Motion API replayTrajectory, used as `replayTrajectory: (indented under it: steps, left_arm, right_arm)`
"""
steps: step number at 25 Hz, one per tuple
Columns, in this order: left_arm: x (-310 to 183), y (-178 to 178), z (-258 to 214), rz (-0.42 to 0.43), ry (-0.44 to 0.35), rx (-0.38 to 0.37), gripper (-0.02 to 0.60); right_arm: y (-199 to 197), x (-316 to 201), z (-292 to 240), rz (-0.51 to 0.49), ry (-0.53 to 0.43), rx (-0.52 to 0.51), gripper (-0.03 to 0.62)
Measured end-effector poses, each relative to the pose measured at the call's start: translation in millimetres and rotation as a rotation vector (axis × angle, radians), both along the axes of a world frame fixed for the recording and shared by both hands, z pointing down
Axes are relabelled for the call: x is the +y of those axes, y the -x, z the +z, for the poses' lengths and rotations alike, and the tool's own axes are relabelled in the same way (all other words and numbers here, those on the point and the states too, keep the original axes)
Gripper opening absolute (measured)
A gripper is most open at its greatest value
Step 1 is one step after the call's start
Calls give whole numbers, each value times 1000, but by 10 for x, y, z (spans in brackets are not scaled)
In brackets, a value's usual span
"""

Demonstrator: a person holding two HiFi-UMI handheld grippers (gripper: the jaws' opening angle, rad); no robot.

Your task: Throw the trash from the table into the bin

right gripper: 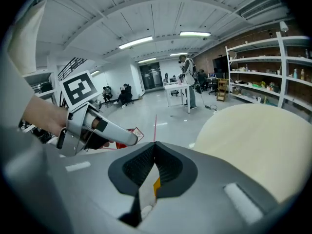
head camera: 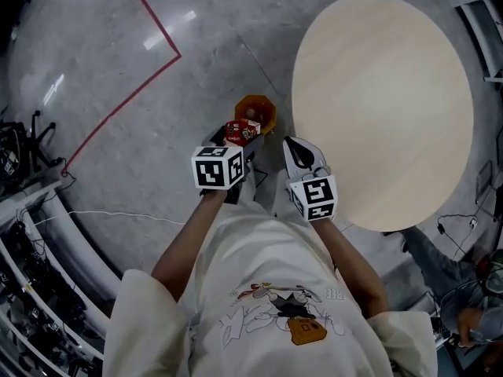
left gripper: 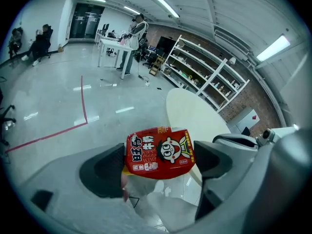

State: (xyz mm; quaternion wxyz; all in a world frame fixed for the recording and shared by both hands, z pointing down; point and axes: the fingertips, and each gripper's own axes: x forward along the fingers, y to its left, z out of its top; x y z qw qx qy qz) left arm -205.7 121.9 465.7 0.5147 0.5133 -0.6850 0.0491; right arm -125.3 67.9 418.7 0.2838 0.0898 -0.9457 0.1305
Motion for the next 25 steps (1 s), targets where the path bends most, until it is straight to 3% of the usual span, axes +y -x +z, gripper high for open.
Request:
replayTrajectory:
  steps: [7, 16, 25]
  left_arm:
    - [267, -85, 761, -29, 56, 53, 445]
    - [443, 25, 1856, -128, 102, 75, 445]
    - [232, 189, 3529, -101, 166, 43, 445]
  right_arm:
    - [286, 407, 714, -21, 49, 78, 8]
    - [411, 435, 1808, 60, 62, 140, 8]
    - [447, 327, 3071, 63, 48, 216, 8]
